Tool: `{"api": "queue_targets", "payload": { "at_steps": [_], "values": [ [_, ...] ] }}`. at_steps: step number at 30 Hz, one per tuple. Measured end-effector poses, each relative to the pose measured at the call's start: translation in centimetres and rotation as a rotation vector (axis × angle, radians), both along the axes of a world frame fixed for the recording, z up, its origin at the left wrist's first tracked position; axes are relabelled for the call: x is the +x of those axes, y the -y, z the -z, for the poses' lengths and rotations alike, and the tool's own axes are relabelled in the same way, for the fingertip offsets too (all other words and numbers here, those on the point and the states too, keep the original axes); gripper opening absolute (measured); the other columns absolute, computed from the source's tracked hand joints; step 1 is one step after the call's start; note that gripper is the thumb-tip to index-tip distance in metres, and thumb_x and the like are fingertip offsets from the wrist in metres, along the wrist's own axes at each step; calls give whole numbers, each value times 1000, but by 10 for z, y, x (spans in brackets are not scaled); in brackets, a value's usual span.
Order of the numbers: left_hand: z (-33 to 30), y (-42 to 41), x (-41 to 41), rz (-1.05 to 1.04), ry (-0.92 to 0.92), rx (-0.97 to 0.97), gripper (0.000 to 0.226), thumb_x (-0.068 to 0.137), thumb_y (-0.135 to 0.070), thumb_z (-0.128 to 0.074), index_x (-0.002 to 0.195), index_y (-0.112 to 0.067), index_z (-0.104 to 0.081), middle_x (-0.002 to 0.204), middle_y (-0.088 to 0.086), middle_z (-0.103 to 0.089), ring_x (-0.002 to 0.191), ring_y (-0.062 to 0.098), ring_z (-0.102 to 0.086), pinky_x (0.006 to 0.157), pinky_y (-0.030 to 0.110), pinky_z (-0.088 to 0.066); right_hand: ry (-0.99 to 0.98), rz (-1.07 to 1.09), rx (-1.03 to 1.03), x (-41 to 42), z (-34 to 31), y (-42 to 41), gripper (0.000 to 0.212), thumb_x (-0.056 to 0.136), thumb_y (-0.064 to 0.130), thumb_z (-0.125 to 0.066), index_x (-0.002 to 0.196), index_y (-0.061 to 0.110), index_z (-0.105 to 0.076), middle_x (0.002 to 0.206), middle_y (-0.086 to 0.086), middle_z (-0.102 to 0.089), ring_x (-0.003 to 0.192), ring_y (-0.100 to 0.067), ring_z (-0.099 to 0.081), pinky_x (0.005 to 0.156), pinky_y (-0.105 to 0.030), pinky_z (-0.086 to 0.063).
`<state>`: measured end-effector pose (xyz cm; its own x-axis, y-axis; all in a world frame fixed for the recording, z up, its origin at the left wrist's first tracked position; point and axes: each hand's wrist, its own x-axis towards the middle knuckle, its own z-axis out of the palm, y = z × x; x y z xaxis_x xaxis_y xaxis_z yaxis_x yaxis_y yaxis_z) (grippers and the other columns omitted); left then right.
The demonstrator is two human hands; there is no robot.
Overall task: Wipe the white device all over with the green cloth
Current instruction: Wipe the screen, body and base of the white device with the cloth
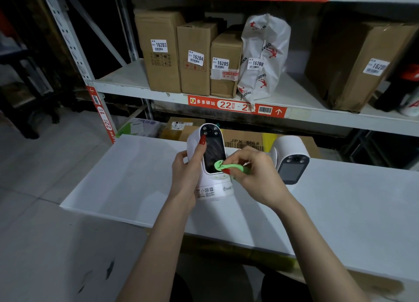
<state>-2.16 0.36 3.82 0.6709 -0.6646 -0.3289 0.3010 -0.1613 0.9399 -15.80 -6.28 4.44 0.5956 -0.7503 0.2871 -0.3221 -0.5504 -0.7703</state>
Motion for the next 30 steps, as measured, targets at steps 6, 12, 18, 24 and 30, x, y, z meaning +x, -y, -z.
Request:
{"api": "queue_targets", "payload": {
  "at_steps": [6, 12, 18, 24, 30],
  "values": [
    [-3, 0, -2, 6, -20, -15, 56, 89, -54, -61, 132, -21, -49, 113, 7, -68, 84, 20, -69, 55, 27, -52, 74, 145, -38, 3, 2, 1, 28, 82, 1, -68, 82, 29, -64, 95, 0, -62, 80, -2, -53, 67, -4, -37],
    [-3, 0, -2, -50, -10, -47, 44, 90, -50, -62, 124, -27, -45, 107, 3, -64, 87, 18, -66, 58, 28, -51, -31, 52, 13, -1, 0, 1, 13, 83, 5, -70, 89, 17, -72, 92, 1, -63, 78, -9, -55, 65, -5, -38],
    [-1, -1, -1, -76, 37, -52, 50, 90, -48, -62, 130, -23, -46, 111, 5, -63, 90, 19, -66, 61, 30, -53, -31, -111, 60, 2, -2, -6, 17, 83, 5, -71, 90, 20, -73, 92, -3, -64, 85, -18, -60, 75, -29, -49],
    [-1, 0, -1, -94, 38, -70, 50, 90, -46, -62, 132, -24, -45, 113, 5, -62, 90, 19, -65, 65, 31, -54, -30, -69, -1, 4, -1, -6, 15, 83, 6, -70, 91, 18, -74, 93, -2, -64, 82, -12, -59, 73, -19, -48],
    [-2, 1, -2, -115, 24, -89, 41, 90, -44, -64, 122, -25, -45, 105, 2, -62, 86, 17, -64, 60, 28, -50, -26, -44, -20, 5, -1, -7, 15, 82, 6, -71, 91, 17, -75, 92, -2, -64, 80, -11, -58, 69, -16, -45]
  ]
}}
